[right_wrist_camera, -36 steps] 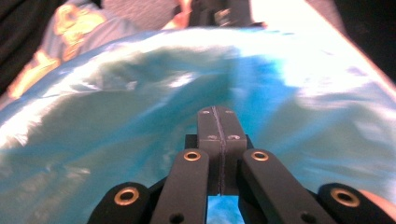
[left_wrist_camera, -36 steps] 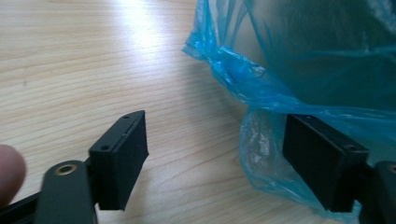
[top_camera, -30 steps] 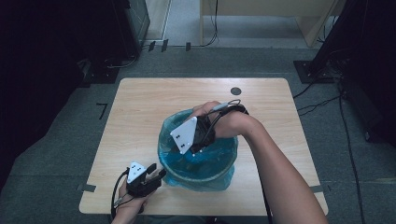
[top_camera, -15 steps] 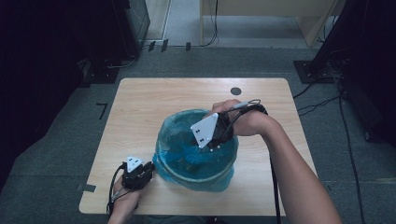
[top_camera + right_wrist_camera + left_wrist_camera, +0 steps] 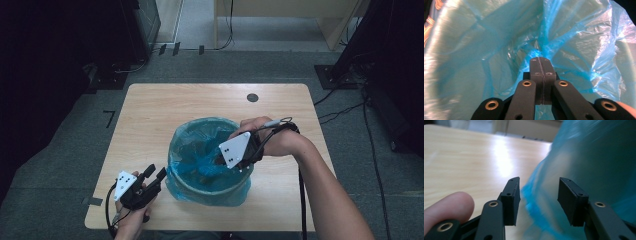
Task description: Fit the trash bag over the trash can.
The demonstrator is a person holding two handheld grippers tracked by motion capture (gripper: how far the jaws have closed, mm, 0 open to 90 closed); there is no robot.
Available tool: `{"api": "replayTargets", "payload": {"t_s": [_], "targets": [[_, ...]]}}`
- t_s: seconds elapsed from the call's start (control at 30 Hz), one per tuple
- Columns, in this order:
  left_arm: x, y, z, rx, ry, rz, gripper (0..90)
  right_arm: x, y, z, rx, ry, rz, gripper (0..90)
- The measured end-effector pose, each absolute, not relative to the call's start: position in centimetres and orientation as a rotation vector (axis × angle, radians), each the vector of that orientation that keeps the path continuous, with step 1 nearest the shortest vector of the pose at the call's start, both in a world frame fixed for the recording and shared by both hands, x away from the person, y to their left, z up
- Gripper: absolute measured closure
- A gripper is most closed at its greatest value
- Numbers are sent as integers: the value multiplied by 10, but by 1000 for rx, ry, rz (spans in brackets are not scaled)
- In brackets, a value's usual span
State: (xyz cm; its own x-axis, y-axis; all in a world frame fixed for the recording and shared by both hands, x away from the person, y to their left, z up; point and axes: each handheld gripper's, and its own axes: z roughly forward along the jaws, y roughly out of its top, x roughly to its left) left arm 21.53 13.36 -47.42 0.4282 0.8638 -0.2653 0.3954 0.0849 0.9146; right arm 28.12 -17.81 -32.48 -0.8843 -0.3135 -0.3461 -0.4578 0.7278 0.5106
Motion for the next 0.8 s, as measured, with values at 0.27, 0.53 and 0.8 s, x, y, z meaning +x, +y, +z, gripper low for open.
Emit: {"api": "replayTargets", "payload": {"t_s": [0.27,0.53,0.8], "targets": [[253,118,-487,1524,1210,456,488,271,-190,-328,-588,2668,920,900],[250,87,-505,1721,1171,443,799,270,-194,-331,-555,2633,989,900],[248,74,-518,1950,1224,441,875,265,-202,-329,-508,2591,1029,900]]}}
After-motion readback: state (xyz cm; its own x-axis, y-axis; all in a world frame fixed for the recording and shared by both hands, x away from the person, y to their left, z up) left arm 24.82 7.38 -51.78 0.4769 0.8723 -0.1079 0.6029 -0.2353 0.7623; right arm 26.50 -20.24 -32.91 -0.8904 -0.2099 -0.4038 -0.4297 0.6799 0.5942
